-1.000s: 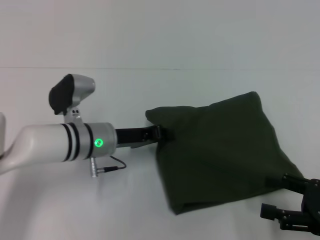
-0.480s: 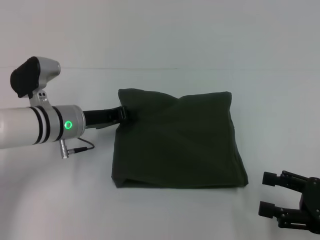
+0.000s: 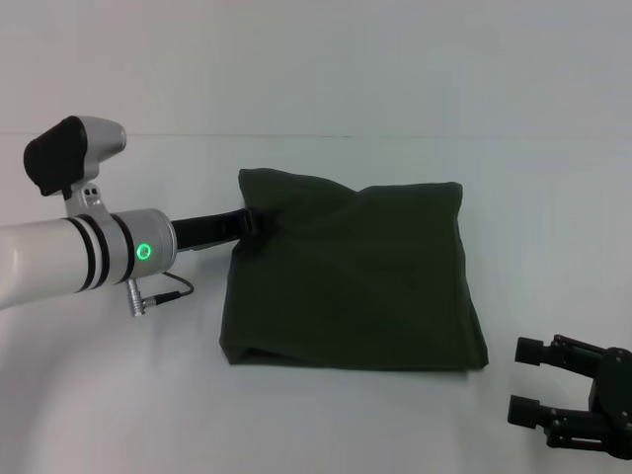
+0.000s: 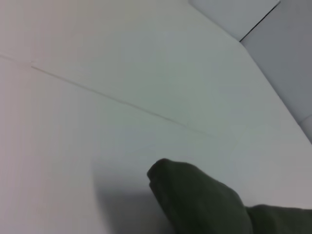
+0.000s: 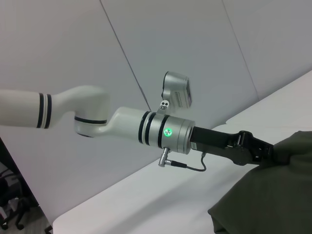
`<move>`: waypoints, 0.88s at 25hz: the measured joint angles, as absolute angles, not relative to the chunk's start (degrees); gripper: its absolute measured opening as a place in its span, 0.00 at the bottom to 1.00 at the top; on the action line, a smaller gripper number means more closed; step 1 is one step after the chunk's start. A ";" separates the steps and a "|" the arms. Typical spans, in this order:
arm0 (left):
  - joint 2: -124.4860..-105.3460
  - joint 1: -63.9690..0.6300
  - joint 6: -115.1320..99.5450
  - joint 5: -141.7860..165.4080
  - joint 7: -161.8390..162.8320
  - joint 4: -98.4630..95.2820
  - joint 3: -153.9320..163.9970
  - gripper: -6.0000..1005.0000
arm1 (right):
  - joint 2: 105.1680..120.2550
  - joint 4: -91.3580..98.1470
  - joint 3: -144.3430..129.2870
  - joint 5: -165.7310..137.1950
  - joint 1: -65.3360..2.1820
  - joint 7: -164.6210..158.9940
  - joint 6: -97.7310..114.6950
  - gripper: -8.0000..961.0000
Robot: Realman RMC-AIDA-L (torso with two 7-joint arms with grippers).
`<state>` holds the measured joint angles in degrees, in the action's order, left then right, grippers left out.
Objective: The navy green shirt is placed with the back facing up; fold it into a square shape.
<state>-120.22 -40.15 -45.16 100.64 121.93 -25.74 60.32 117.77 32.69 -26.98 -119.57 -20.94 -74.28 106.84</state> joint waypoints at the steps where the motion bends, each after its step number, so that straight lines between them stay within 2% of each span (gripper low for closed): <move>1: -120.45 -39.40 -45.18 100.63 121.74 -26.73 60.30 0.10 | 117.75 32.70 -26.99 -119.49 -20.99 -74.28 106.82 0.96; 7: -120.68 -36.32 -47.89 100.31 119.13 -31.11 60.21 0.10 | 117.65 32.69 -26.98 -119.37 -21.36 -74.30 106.57 0.96; 10: -120.41 -35.24 -50.52 100.28 117.89 -32.40 58.75 0.30 | 117.60 32.69 -26.89 -119.36 -21.47 -74.04 106.37 0.96; 16: -120.35 -32.97 -63.19 100.25 108.44 -34.80 48.90 0.53 | 117.76 32.69 -26.38 -119.28 -22.36 -73.69 106.03 0.96; 21: -120.27 -32.07 -72.32 100.44 97.23 -35.19 45.53 0.77 | 117.90 32.69 -26.10 -119.26 -23.01 -73.66 105.81 0.96; 22: -120.28 -32.00 -72.88 100.60 95.43 -35.11 45.87 0.78 | 117.91 32.69 -26.09 -119.26 -23.09 -73.65 105.75 0.96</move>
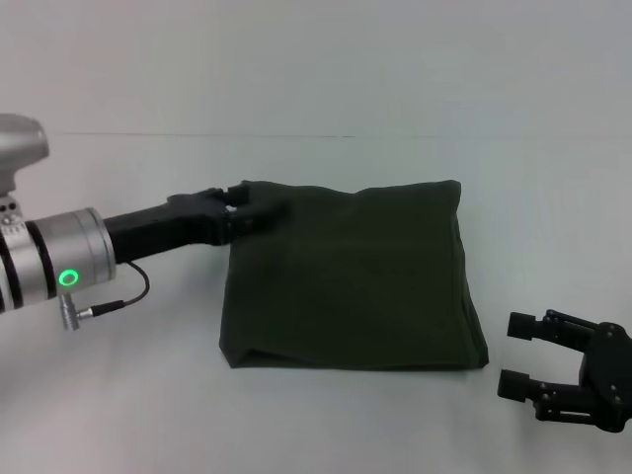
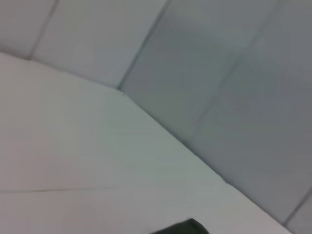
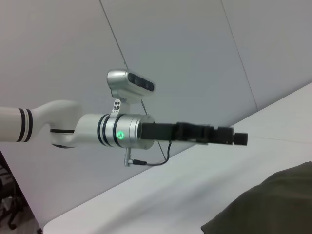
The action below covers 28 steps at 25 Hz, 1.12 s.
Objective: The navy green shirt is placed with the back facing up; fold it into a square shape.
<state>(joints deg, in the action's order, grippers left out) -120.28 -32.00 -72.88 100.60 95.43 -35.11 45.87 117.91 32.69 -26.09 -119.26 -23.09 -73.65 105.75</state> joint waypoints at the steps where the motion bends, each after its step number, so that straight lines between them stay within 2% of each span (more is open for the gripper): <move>1: -120.37 -31.97 -72.86 100.72 93.70 -34.95 46.57 0.80 | 117.92 32.69 -26.09 -119.26 -23.15 -73.65 105.71 0.96; 10: -123.37 -30.89 -65.48 102.40 81.99 -34.91 52.74 0.96 | 117.94 32.69 -25.46 -119.26 -22.86 -73.60 105.68 0.96; 28: -124.23 -31.81 -68.72 104.68 82.18 -32.94 57.98 0.95 | 117.42 32.69 -23.87 -119.26 -22.26 -73.56 105.64 0.96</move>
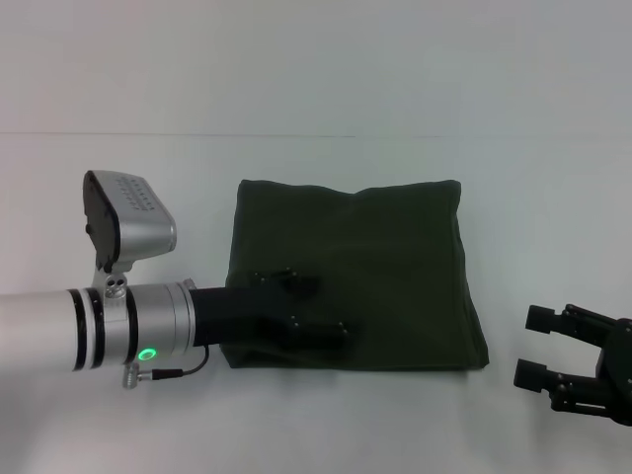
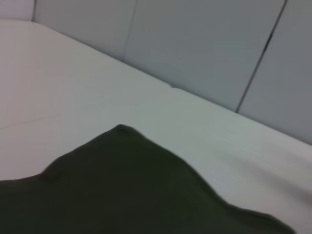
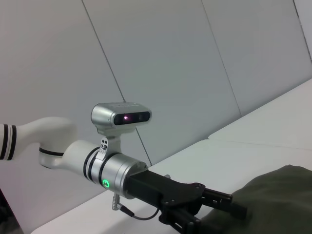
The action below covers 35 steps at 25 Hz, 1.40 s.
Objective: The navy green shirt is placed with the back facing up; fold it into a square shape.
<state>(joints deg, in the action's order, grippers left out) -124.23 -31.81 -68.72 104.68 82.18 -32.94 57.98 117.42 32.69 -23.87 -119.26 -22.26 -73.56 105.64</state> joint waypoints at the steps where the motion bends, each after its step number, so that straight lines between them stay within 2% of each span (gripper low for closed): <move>1: -124.23 -31.88 -69.61 104.66 82.18 -32.93 57.96 0.95 | 117.40 32.70 -23.85 -119.27 -22.27 -73.56 105.64 0.96; 6: -124.07 -31.52 -74.30 103.30 81.85 -33.82 55.74 0.95 | 117.63 32.70 -22.49 -119.27 -22.63 -72.91 105.35 0.96; 13: -123.80 -27.34 -88.57 101.30 76.14 -37.88 44.22 0.95 | 119.91 31.53 -20.39 -114.89 -25.30 -68.12 97.23 0.96; 19: -123.85 -22.92 -97.03 100.97 70.68 -38.09 36.53 0.95 | 120.10 23.43 -20.89 -113.06 -31.99 -61.60 86.48 0.96; 26: -123.89 -20.60 -98.37 100.89 69.79 -36.82 34.88 0.95 | 120.29 15.50 -23.98 -113.04 -38.63 -55.58 75.66 0.96; 35: -123.75 -19.32 -98.47 100.89 69.65 -36.75 34.79 0.95 | 120.33 11.23 -28.17 -113.38 -38.93 -53.72 65.24 0.96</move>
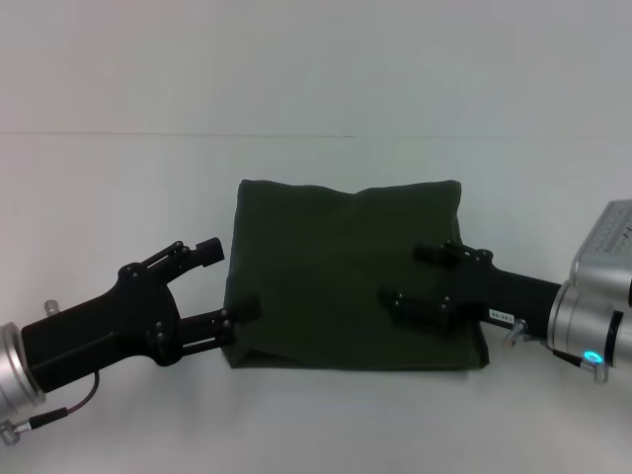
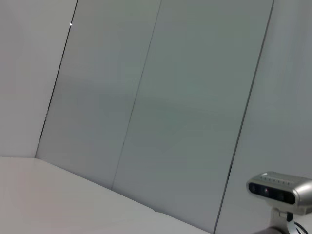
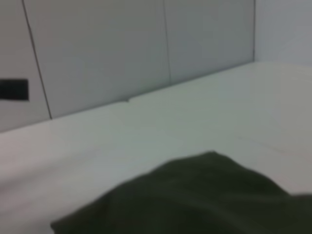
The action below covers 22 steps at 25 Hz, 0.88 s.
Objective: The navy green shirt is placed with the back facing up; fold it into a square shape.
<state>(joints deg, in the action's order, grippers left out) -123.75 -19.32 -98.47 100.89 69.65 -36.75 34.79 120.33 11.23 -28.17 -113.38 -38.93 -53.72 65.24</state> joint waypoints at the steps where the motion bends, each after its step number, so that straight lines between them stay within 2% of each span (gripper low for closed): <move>1: -123.74 -19.30 -98.48 100.90 69.65 -36.74 34.78 0.95 | 120.30 11.07 -28.20 -113.40 -38.42 -53.73 64.65 0.96; 15: -123.69 -19.33 -98.01 101.57 69.44 -36.73 34.98 0.95 | 119.96 11.77 -27.61 -113.00 -33.77 -53.97 64.36 0.96; 22: -122.98 -18.81 -97.93 103.33 67.17 -36.65 34.85 0.95 | 119.78 18.47 -26.76 -112.72 -28.85 -54.94 79.83 0.96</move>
